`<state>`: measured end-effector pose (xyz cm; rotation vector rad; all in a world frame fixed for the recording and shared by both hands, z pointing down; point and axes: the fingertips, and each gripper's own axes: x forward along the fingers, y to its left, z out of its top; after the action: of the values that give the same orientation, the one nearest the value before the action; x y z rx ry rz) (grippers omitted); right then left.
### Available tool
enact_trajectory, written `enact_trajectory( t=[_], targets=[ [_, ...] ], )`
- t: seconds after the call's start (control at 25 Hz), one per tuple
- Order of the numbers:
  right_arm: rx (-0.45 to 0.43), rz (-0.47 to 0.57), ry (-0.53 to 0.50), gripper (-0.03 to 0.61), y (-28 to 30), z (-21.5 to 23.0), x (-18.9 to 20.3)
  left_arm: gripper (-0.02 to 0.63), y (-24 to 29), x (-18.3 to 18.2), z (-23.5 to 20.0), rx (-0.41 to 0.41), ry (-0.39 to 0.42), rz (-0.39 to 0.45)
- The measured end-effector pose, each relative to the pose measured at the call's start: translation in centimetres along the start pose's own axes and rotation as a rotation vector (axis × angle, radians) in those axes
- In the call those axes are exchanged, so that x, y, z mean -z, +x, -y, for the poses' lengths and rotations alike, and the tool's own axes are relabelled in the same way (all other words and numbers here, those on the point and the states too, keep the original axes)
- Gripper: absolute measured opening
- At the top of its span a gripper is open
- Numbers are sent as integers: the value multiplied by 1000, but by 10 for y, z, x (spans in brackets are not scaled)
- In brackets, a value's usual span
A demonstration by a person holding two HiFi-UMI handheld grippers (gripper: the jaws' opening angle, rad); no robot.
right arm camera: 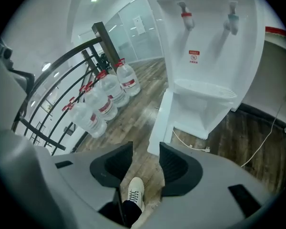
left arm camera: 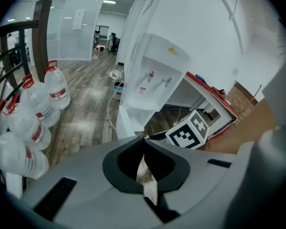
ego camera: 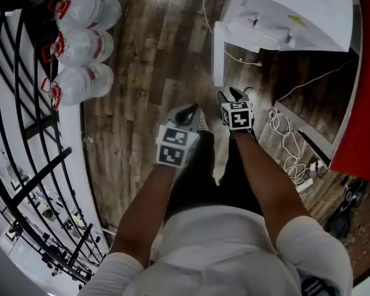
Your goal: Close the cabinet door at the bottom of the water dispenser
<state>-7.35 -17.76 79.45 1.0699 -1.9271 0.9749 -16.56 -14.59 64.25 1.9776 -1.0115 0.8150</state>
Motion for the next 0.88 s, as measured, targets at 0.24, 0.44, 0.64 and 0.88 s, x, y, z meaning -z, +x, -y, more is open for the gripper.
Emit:
enact_trajectory(
  t=[0.24,0.44,0.64,0.88],
  targets=[
    [-16,-35,0,155,43,6,16,-1,42,26,-9,-2,-69,-90],
    [20,-70,9,188,82,21,24,-1,55,50,-16,-14,-83,-158],
    [33,-110,7,202,110,21,30,-2,60,65,-19,-18,-80,-184],
    [41,-157,-16,201,117,24,38,-1,65,72,-24,-16,-83,-191]
  ],
)
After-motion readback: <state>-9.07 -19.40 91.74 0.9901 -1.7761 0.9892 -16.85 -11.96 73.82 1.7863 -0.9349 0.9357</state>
